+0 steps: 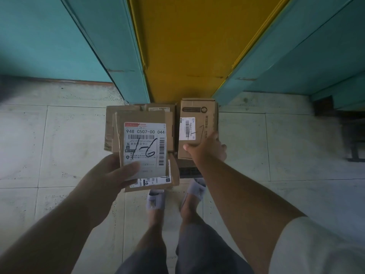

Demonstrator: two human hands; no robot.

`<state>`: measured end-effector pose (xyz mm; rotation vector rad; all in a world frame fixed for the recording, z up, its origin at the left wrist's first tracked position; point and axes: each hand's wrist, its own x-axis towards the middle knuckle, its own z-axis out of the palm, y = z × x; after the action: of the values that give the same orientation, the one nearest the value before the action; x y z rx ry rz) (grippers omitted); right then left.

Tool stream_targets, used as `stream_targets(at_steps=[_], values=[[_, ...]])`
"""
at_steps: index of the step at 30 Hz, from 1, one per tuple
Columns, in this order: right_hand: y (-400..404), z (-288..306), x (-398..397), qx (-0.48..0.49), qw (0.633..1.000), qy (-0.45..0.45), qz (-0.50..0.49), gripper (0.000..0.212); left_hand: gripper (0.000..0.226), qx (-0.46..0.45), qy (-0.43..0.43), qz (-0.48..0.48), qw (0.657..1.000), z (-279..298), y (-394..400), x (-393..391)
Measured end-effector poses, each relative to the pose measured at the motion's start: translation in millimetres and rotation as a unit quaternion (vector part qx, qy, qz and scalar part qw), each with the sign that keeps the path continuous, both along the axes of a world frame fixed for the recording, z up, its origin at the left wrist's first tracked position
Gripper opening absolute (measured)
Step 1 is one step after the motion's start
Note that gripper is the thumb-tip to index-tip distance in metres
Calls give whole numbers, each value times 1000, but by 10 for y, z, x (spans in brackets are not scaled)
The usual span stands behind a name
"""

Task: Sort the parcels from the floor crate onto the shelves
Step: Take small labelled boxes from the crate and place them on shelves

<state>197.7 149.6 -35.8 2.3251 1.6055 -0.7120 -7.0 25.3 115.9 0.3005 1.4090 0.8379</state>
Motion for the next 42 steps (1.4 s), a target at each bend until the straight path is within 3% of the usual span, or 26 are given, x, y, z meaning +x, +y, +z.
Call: stream_targets(at_steps=[4, 7, 10, 15, 24, 31, 34, 37, 42], values=[[-4, 101, 49, 28, 997, 67, 1, 79, 33, -10, 23, -1, 1000, -26, 31, 1], [-92, 365, 138, 43, 982, 186, -6, 58, 24, -16, 45, -4, 999, 35, 4, 38], [-224, 819, 272, 85, 963, 255, -18, 64, 22, -6, 45, -8, 999, 210, -32, 104], [-468, 1643, 708, 145, 929, 337, -44, 94, 22, 11, 28, -24, 999, 532, 20, 388], [-931, 2853, 2226, 231, 886, 374, -148, 98, 28, 108, 64, -142, 982, 1303, 264, 1708], [-1174, 3446, 3897, 281, 856, 385, -202, 98, 20, 177, 72, -210, 959, 1623, 392, 3469], [-1307, 3596, 4690, 304, 851, 364, -225, 100, 40, 189, 62, -221, 955, 1652, 501, 4220], [-1399, 3719, 5371, 332, 830, 358, -268, 98, 16, 203, 73, -255, 943, 1681, 676, 4867], [-1322, 3766, 6326, 385, 784, 360, -329, 98, 18, 215, 46, -304, 927, 1768, 1205, 5839]])
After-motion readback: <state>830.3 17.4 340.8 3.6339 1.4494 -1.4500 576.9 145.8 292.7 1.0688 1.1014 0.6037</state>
